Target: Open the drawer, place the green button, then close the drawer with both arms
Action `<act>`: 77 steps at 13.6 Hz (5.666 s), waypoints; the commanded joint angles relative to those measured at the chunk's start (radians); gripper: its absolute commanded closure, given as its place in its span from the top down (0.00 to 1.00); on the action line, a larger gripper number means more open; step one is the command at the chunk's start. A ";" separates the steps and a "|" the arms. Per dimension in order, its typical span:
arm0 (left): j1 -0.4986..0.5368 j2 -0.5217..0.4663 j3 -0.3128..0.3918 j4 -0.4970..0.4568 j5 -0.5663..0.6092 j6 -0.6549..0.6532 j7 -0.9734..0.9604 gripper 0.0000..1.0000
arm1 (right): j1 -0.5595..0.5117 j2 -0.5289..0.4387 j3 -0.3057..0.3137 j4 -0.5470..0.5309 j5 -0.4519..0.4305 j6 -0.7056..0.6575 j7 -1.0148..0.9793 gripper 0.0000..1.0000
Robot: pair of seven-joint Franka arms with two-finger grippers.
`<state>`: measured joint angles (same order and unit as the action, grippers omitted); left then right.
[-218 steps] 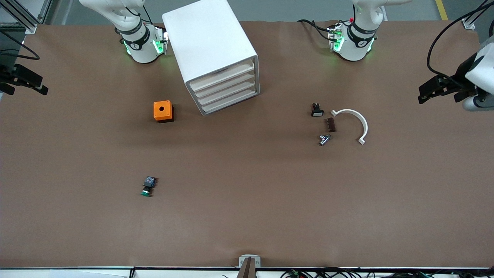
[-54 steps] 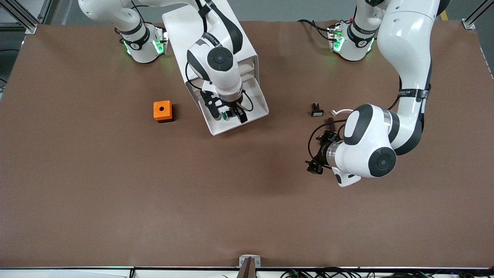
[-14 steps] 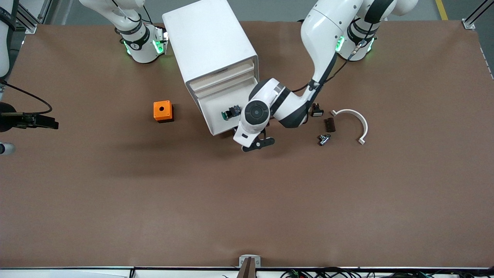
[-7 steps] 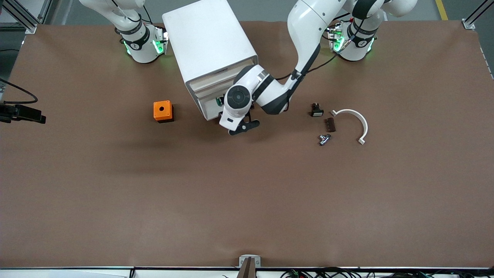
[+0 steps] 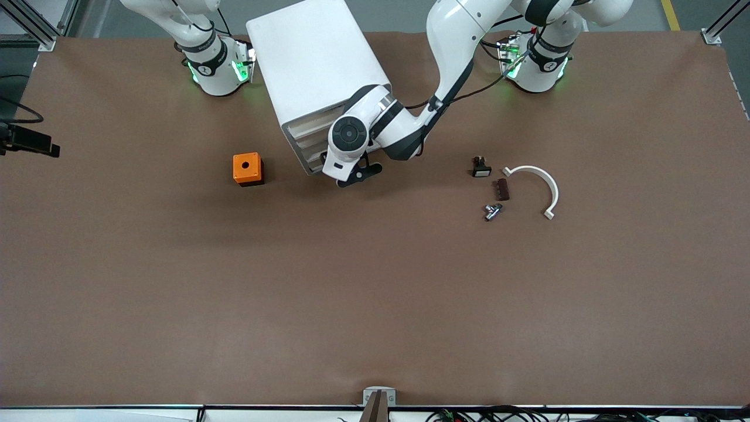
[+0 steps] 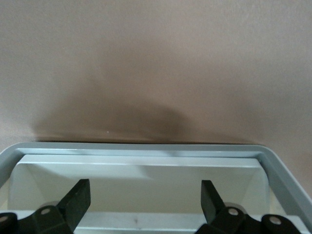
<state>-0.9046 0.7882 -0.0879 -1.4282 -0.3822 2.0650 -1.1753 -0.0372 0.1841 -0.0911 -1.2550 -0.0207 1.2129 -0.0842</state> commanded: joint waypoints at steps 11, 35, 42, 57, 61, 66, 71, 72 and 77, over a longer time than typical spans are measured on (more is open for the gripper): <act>0.384 -0.332 0.031 -0.006 0.324 -0.158 0.008 1.00 | -0.026 -0.331 0.034 -0.432 0.022 0.309 0.017 1.00; 0.797 -0.783 0.020 -0.020 0.422 -0.626 1.039 1.00 | -0.062 -0.330 0.025 -0.432 0.050 0.312 0.044 1.00; 0.826 -0.836 -0.027 -0.084 0.451 -0.614 1.048 1.00 | -0.055 -0.330 0.028 -0.431 0.036 0.323 0.041 1.00; 0.822 -0.833 -0.015 -0.092 0.447 -0.606 1.048 1.00 | -0.050 -0.330 0.031 -0.428 0.008 0.347 0.038 1.00; 0.823 -0.842 -0.019 -0.122 0.439 -0.594 1.049 1.00 | -0.050 -0.328 0.030 -0.428 0.008 0.347 0.037 1.00; 0.869 -0.860 -0.026 -0.152 0.437 -0.568 1.095 1.00 | -0.050 -0.327 0.031 -0.428 0.008 0.352 0.041 1.00; 0.911 -0.874 -0.027 -0.144 0.414 -0.577 1.103 1.00 | -0.049 -0.327 0.033 -0.426 0.008 0.353 0.041 1.00; 0.911 -0.873 -0.029 -0.141 0.414 -0.577 1.103 1.00 | -0.047 -0.327 0.033 -0.426 0.008 0.353 0.041 1.00; 0.911 -0.854 -0.036 -0.112 0.418 -0.577 1.082 1.00 | -0.049 -0.327 0.033 -0.428 0.008 0.353 0.041 1.00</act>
<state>-0.0042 -0.0624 -0.1097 -1.5472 0.0452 1.4819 -0.0861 -0.0826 -0.1246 -0.0647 -1.6684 0.0008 1.5588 -0.0503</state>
